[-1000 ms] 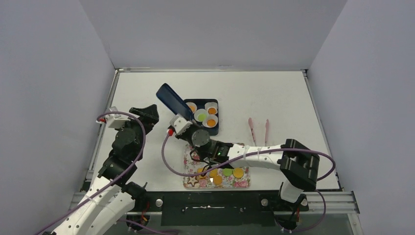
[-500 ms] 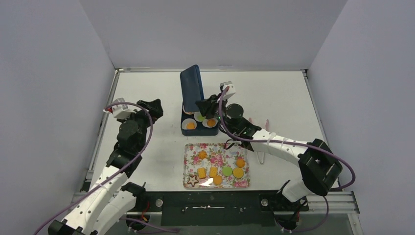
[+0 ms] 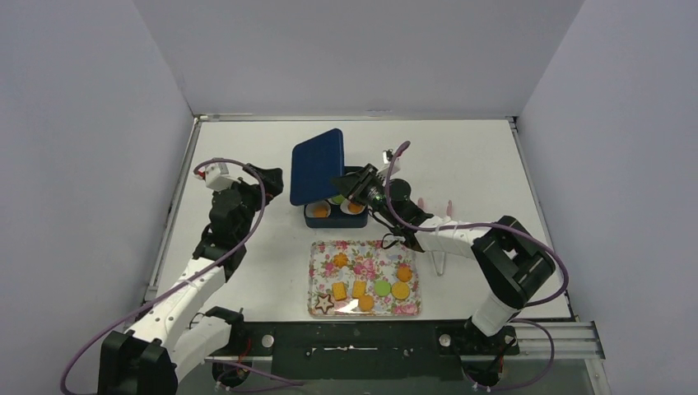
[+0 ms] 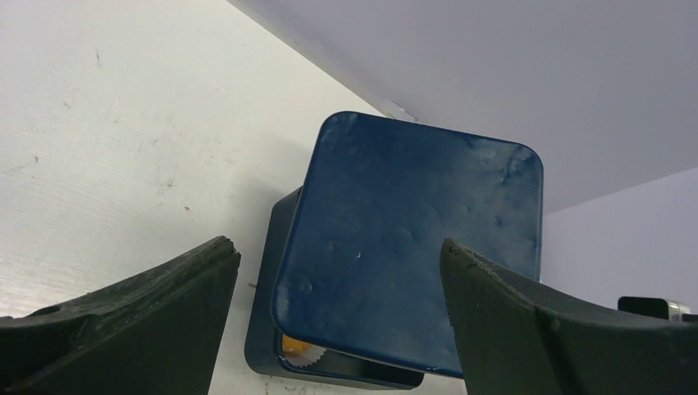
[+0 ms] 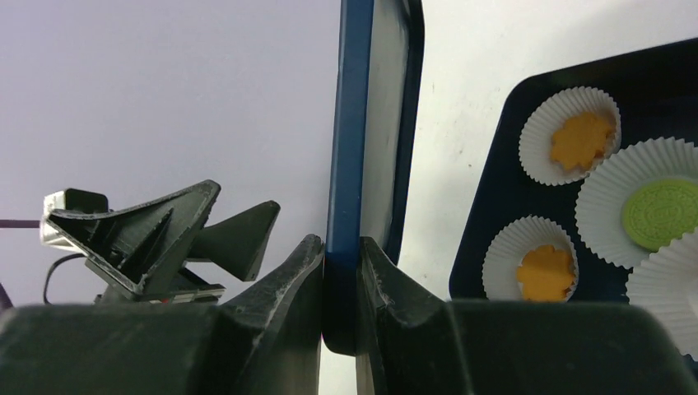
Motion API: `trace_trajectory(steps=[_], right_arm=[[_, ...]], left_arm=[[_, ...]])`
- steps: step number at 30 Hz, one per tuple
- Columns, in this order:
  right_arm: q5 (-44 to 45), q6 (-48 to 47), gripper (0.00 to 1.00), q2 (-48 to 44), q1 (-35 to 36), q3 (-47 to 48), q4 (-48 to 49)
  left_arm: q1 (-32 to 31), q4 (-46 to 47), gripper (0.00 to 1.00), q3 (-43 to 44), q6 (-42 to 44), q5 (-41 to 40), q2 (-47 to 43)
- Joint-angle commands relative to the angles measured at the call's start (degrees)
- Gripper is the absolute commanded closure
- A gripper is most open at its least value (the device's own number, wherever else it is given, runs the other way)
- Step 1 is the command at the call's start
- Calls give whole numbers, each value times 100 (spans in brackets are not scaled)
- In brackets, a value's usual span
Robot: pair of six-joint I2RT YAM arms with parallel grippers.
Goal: Pack the cookies
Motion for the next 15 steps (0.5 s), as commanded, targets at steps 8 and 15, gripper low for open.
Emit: trace_trajectory(steps=[8, 15], right_arm=[[-616, 1126, 100, 293, -595, -353, 1245], [-1040, 1379, 100, 525, -866, -546, 1312]], left_arm=[[222, 515, 14, 276, 16, 771, 1140], [270, 501, 18, 608, 143, 1164, 1952]])
